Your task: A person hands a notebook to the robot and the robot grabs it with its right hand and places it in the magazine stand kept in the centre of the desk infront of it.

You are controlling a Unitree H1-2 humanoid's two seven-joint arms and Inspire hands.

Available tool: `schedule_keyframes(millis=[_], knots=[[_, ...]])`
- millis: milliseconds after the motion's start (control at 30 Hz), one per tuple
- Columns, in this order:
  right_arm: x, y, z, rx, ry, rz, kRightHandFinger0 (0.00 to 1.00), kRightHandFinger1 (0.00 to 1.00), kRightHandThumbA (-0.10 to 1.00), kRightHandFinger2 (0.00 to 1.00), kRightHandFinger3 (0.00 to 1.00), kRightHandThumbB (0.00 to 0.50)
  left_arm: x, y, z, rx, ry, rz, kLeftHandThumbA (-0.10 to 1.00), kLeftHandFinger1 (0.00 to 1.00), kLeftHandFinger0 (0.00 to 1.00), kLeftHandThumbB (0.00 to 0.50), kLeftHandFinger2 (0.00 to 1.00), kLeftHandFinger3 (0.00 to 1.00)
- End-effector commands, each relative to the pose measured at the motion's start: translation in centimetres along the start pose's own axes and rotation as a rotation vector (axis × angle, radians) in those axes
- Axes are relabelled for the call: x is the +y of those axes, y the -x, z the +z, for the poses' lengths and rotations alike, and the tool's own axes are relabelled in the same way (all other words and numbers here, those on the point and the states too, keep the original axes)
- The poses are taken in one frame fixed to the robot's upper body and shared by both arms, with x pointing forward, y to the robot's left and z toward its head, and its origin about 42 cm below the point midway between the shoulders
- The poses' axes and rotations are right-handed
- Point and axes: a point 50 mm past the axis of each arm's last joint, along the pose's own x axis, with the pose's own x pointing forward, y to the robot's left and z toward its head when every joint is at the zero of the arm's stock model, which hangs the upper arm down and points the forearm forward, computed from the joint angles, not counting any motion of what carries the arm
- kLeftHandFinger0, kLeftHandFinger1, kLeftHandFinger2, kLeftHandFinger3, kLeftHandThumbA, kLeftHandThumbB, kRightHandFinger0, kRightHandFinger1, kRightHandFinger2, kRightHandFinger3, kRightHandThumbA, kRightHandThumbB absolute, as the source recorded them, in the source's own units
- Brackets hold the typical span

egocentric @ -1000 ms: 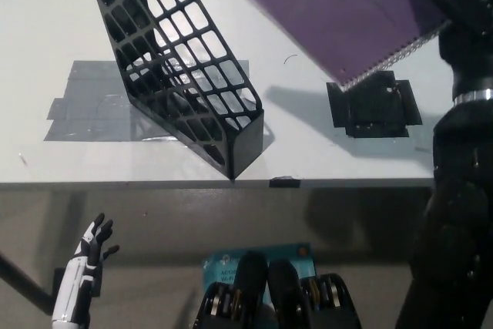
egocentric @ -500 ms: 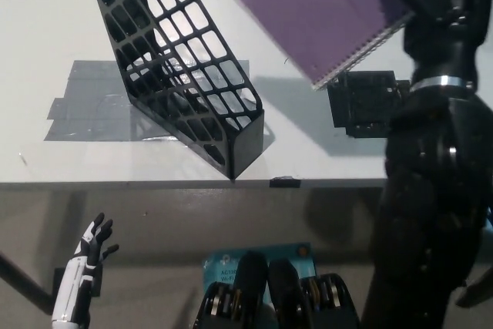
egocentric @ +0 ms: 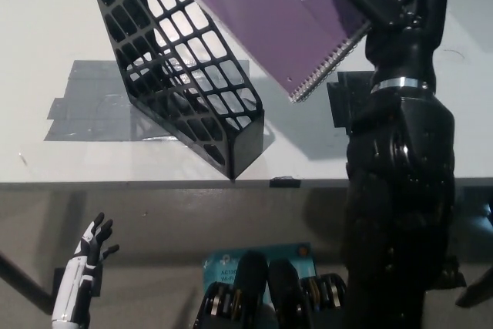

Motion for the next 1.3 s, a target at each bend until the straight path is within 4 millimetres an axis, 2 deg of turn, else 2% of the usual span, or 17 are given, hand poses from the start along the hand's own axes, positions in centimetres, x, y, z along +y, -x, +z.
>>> schedule_keyframes(millis=[0,233,367,500,700,767,900,1000,1267], knots=[[3.4,0.5,1.9,-0.115,-0.092,0.060,0.00,0.00,0.28,0.00,0.01,0.000,0.9,-0.3,0.9,-0.047,-0.014,0.000,1.00,1.00,0.90,0.500,1.00,1.00],[4.1,0.4,1.3,-0.123,-0.073,0.064,0.00,0.00,0.26,0.00,0.00,0.000,0.8,-0.3,1.0,-0.054,-0.020,0.001,1.00,1.00,0.90,0.500,1.00,1.00],[4.5,0.3,0.8,-0.094,-0.100,0.073,0.00,0.00,0.30,0.00,0.03,0.000,0.9,-0.4,1.0,-0.057,-0.024,-0.002,1.00,1.00,0.89,0.500,1.00,1.00],[4.8,0.0,0.3,-0.071,-0.101,0.058,0.00,0.00,0.32,0.00,0.02,0.000,0.9,-0.5,1.0,-0.062,-0.024,-0.002,1.00,1.00,0.89,0.500,1.00,1.00],[5.2,-0.2,-0.2,-0.060,-0.110,0.062,0.00,0.00,0.30,0.00,0.12,0.000,0.9,-0.6,1.0,-0.059,-0.023,-0.005,1.00,1.00,0.90,0.500,1.00,1.00],[5.3,-0.2,-0.3,-0.066,-0.111,0.067,0.00,0.00,0.30,0.00,0.13,0.000,0.9,-0.6,1.0,-0.058,-0.025,-0.007,1.00,1.00,0.90,0.500,1.00,1.00],[5.7,-0.3,-0.4,-0.087,-0.087,0.070,0.00,0.00,0.29,0.00,0.11,0.000,0.8,-0.5,1.2,-0.054,-0.027,-0.005,1.00,1.00,0.90,0.500,1.00,1.00],[6.5,-0.2,-0.6,-0.078,-0.061,0.079,0.00,0.00,0.35,0.00,0.00,0.000,0.8,-0.5,1.2,-0.057,-0.019,-0.006,1.00,1.00,0.90,0.500,1.00,1.00],[7.9,-0.7,-1.6,-0.059,-0.057,0.106,0.00,0.00,0.38,0.00,0.00,0.000,0.9,-0.9,1.3,-0.075,-0.017,-0.010,1.00,1.00,0.91,0.488,1.00,1.00]])
